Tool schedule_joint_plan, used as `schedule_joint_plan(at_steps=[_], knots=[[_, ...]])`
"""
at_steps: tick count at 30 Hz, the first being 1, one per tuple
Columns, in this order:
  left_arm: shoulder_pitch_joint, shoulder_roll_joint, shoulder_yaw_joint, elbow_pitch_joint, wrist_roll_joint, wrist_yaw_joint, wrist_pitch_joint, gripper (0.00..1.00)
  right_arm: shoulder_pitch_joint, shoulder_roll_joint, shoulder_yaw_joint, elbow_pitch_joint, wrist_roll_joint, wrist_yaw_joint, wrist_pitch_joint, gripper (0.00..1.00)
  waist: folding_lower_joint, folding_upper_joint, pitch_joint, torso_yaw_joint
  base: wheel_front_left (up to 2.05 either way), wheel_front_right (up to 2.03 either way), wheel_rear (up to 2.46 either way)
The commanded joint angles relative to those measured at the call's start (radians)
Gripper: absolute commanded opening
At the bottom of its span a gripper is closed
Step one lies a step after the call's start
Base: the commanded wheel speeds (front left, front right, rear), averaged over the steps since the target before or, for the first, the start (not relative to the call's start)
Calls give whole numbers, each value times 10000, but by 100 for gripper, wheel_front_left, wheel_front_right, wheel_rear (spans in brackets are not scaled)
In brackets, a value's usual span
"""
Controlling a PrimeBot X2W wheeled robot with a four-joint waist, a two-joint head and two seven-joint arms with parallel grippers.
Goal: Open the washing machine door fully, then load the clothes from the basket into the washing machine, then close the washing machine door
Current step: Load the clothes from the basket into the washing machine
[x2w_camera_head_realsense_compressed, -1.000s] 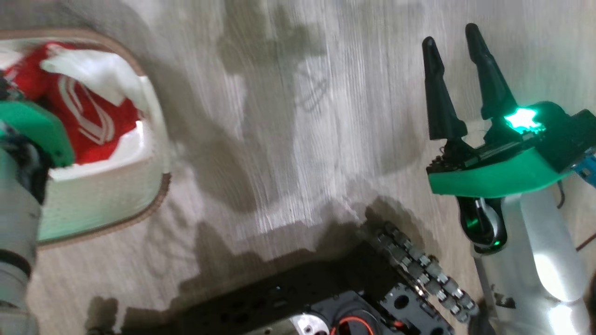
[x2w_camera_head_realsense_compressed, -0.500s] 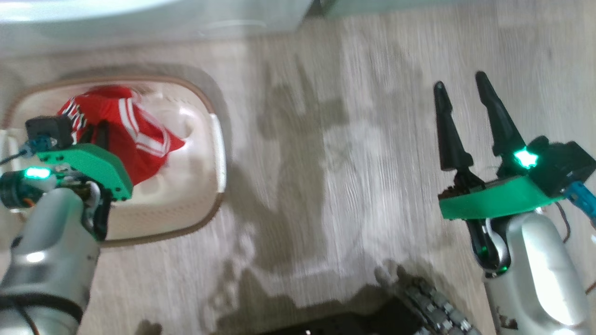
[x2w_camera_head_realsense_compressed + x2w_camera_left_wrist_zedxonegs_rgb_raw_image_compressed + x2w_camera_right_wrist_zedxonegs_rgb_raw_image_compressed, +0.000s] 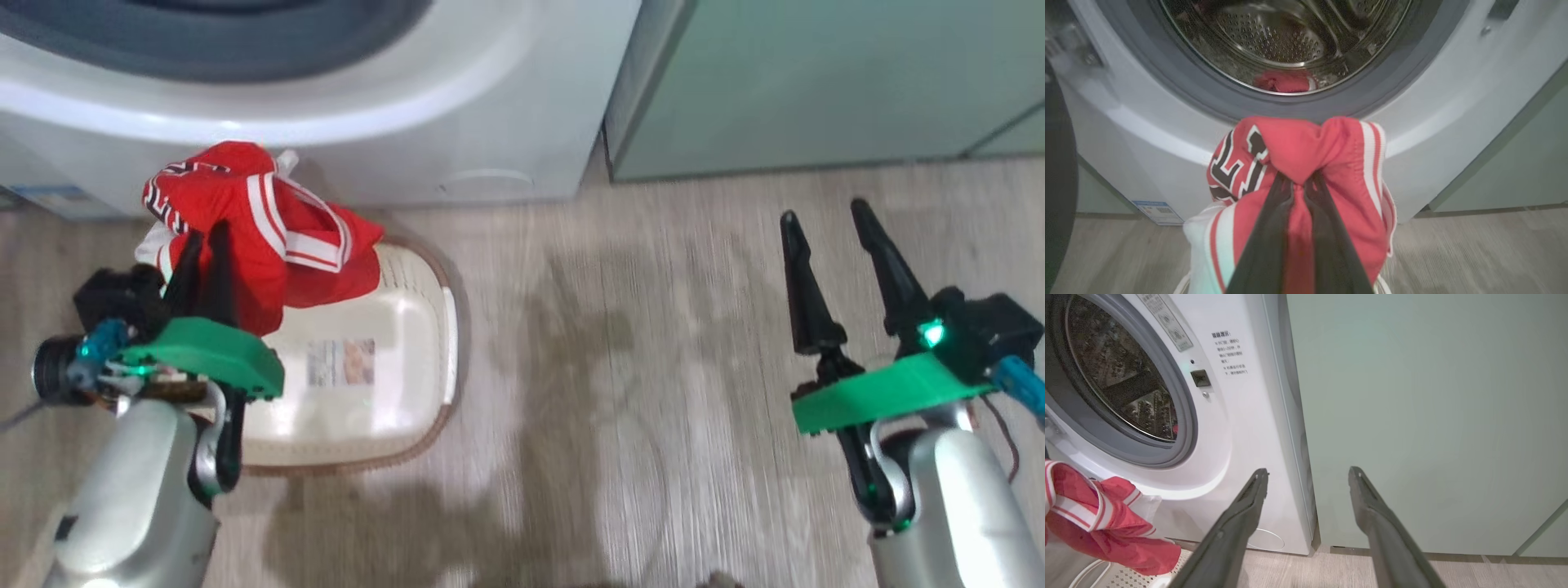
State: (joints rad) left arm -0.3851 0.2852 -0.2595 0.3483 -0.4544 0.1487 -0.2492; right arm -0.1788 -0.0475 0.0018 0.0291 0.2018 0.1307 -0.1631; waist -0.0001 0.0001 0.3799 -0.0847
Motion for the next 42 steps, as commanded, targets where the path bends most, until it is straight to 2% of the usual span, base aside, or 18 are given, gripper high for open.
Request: schedule_joint_plan(at_steps=[1, 13, 21, 32, 42], knots=[[-5, 314, 362, -610, 129, 135, -116, 0, 214, -27, 124, -372, -113, 0, 91, 100, 1, -1, -713, 262, 0, 0, 0], [1747, 529, 457, -4025, 506, 1271, 200, 0, 1261, -27, -82, -755, -63, 0, 632, 100, 1, -1, -2307, 338, 0, 0, 0], [3403, 649, 297, -5331, 718, 1869, 574, 0, 1894, -27, -222, -990, -82, 0, 812, 100, 1, -1, -2997, 216, 0, 0, 0], [4142, 620, 130, -5298, 601, 1993, 731, 0, 2351, -27, -347, -1203, -120, 0, 1057, 100, 1, -1, -3508, 206, 0, 0, 0], [4213, 674, 4, -5203, 547, 1927, 788, 0, 2455, -27, -361, -1338, -100, 0, 1142, 100, 1, -1, -3555, 225, 0, 0, 0]])
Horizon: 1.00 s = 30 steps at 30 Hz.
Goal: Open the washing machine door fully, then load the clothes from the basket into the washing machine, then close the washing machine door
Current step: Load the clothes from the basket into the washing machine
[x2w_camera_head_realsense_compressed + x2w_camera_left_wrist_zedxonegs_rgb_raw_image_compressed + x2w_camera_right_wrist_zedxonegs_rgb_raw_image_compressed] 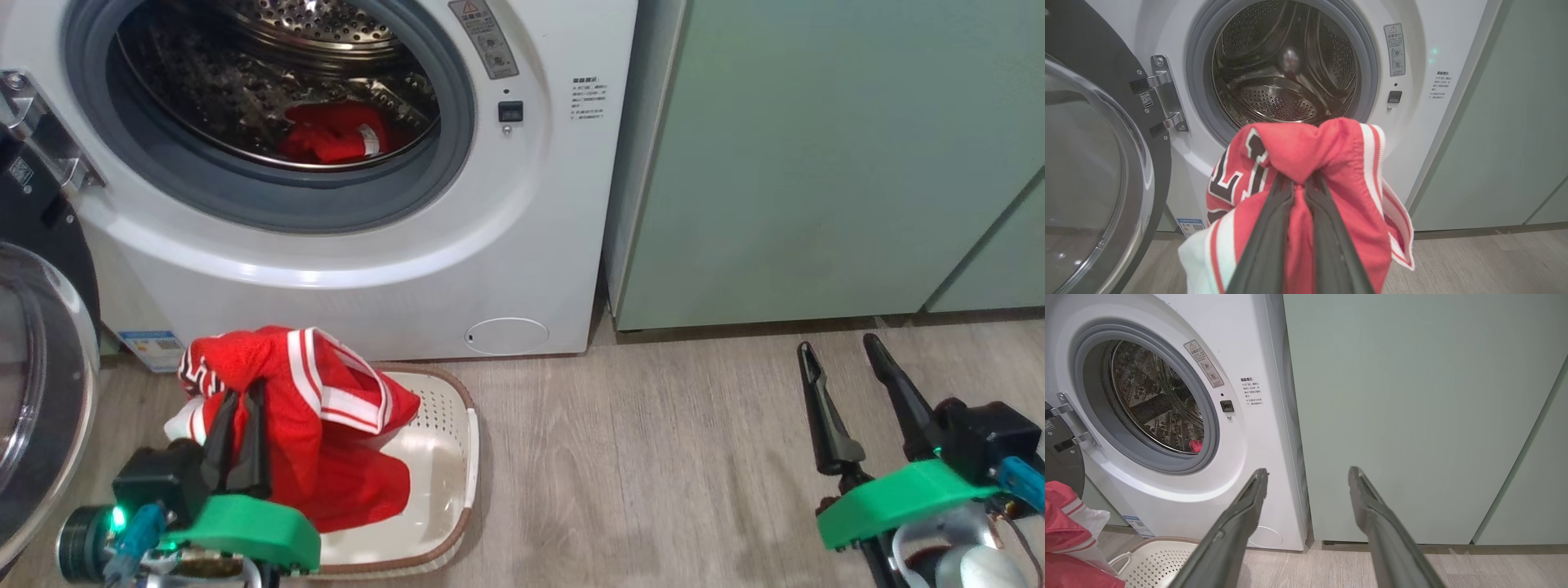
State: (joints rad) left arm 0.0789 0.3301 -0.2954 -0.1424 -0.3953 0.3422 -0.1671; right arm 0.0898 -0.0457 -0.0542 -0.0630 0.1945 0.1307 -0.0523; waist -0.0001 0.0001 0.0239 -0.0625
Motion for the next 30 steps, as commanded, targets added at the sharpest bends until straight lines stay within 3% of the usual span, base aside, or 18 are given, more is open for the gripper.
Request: schedule_joint_plan(at_steps=[1, 19, 24, 30], knots=[[-426, 220, 361, -289, -61, -9, -29, 0, -233, -45, 197, -422, -26, 0, 33, 100, 1, -1, 13, 5, 0, 0, 0], [-593, 248, 333, -273, -164, -30, -102, 0, -288, -45, 198, -531, -7, 0, -25, 100, 1, -1, 197, 32, 0, 0, 0], [-960, 267, 359, -150, -168, -96, -134, 0, -465, -45, 269, -697, -10, 0, -25, 100, 1, -1, 685, -43, 0, 0, 0], [-2431, 256, 654, 669, -540, -461, -108, 0, -962, -45, 480, -964, 32, 0, -121, 100, 1, -1, 2039, -390, 0, 0, 0]])
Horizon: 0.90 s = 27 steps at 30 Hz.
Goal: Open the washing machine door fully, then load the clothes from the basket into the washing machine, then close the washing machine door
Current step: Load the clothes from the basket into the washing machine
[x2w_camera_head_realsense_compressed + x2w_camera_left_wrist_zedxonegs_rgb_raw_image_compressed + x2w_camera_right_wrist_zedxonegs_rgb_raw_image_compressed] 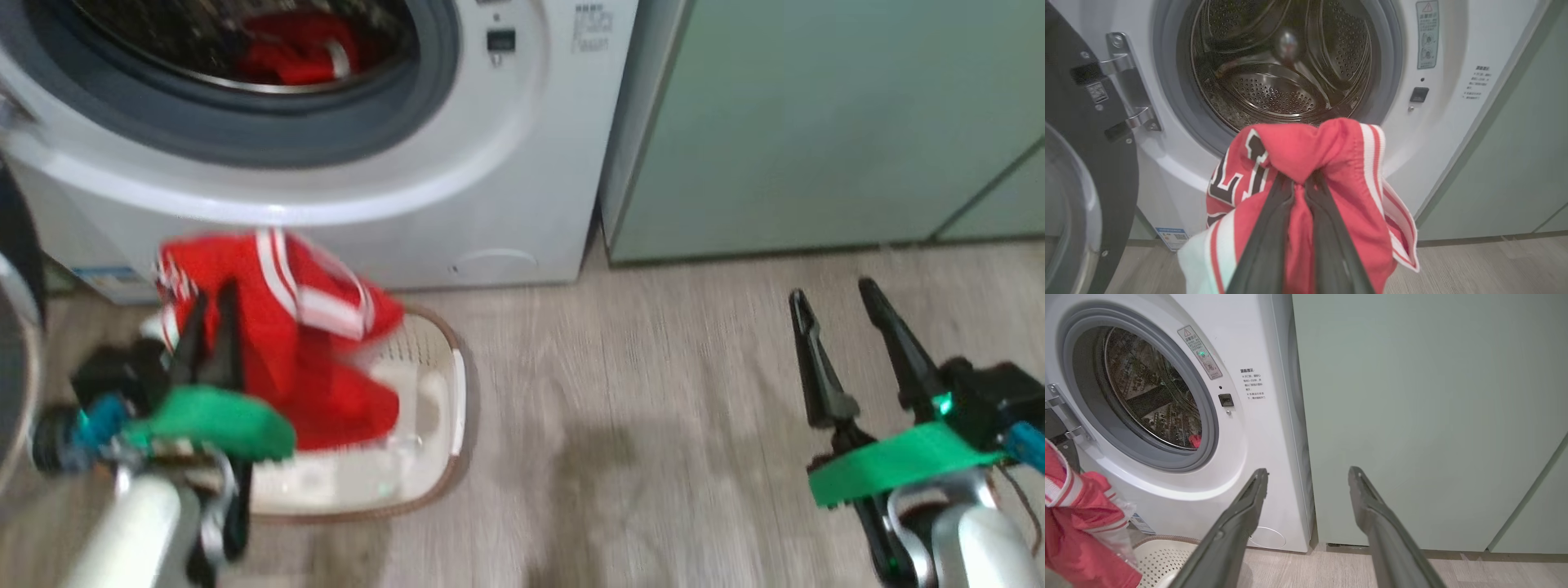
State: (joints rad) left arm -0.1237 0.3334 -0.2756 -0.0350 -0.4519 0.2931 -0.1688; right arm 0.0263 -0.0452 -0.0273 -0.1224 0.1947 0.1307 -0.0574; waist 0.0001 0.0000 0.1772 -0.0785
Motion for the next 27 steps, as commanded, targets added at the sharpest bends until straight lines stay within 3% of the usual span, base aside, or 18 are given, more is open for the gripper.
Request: schedule_joint_plan(at_steps=[1, 11, 18, 27], knots=[[-743, 245, 535, -188, -52, -51, -73, 0, -430, -50, 260, -393, 36, 0, -108, 100, -1, 0, 781, -328, 0, 0, 0], [-4584, 1047, 1147, 2474, -708, -1044, 872, 0, -1311, -50, 799, 15, 537, 0, -971, 100, -1, 0, 2819, -1454, 0, 0, 0], [-7149, 1750, 1053, 4288, -1053, -1803, 2599, 0, -1843, -50, 1241, 674, 1007, 0, -1634, 100, -1, 0, 3670, -2104, 0, 0, 0], [-9930, 2811, 856, 5963, -1007, -2286, 4652, 0, -2503, -50, 1952, 1265, 1727, 0, -2017, 100, -1, 0, 4670, -2952, 0, 0, 0]])
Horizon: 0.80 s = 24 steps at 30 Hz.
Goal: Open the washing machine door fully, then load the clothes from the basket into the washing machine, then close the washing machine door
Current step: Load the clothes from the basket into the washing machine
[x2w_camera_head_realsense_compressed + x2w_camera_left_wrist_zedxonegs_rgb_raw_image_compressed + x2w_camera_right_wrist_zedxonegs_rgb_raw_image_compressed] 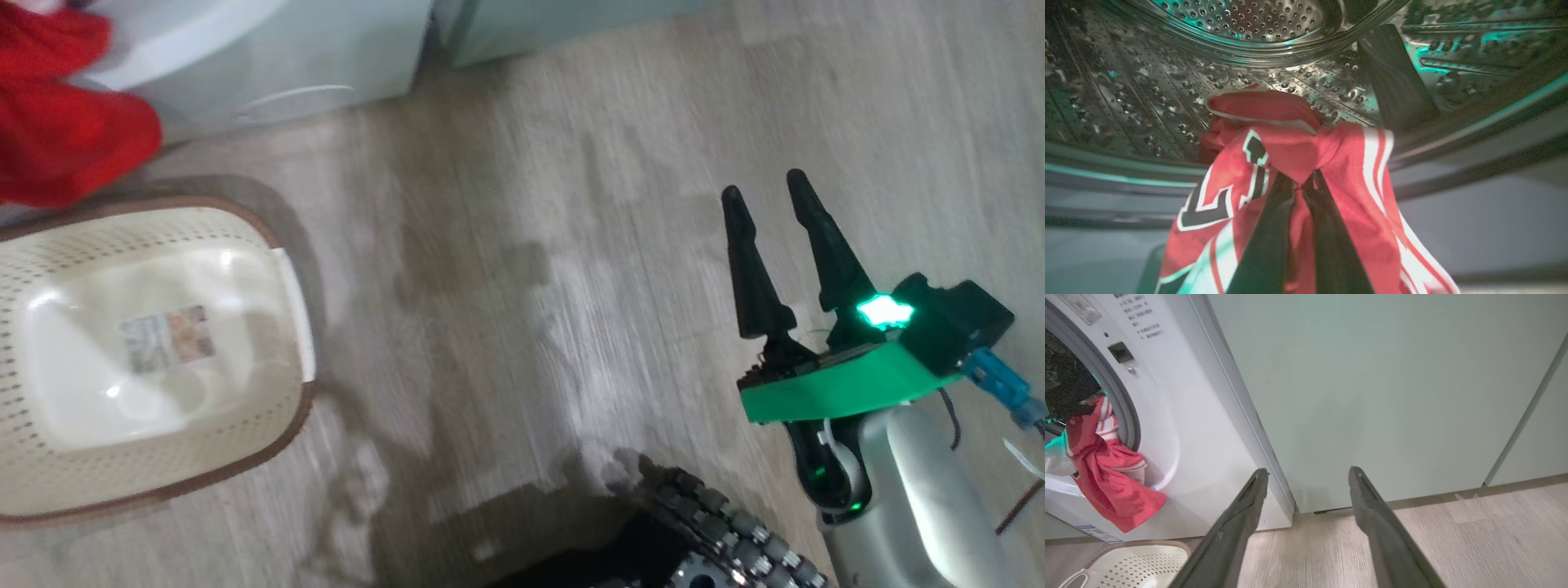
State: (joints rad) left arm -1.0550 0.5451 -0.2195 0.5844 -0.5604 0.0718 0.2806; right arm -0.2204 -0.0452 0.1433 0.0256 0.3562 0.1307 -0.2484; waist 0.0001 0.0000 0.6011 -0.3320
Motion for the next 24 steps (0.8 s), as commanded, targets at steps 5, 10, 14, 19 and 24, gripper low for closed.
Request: schedule_joint_plan(at_steps=[5, 10, 14, 19, 24], knots=[[-1855, 1404, 217, 156, 179, -202, 1369, 0, -231, -50, 358, -330, 478, 0, -129, 100, -1, 0, 955, -847, 0, 0, 0], [-2650, 1985, 346, 185, 181, -49, 2192, 0, -325, -50, 517, -555, 774, 0, -131, 100, -1, 0, 1400, -1205, 0, 0, 0], [-3184, 2368, 434, 91, 409, 171, 2074, 0, -380, -50, 632, -713, 946, 0, -132, 100, -1, 0, 1727, -1407, 0, 0, 0], [-3720, 2438, 659, -13, 597, 506, 1110, 0, -447, -50, 688, -845, 1071, 0, -132, 100, -1, 0, 2002, -1545, 0, 0, 0], [-4543, 2409, 871, -133, 903, 601, -834, 0, -535, -50, 766, -972, 1135, 0, -133, 100, -1, 0, 2231, -1648, 0, 0, 0]])
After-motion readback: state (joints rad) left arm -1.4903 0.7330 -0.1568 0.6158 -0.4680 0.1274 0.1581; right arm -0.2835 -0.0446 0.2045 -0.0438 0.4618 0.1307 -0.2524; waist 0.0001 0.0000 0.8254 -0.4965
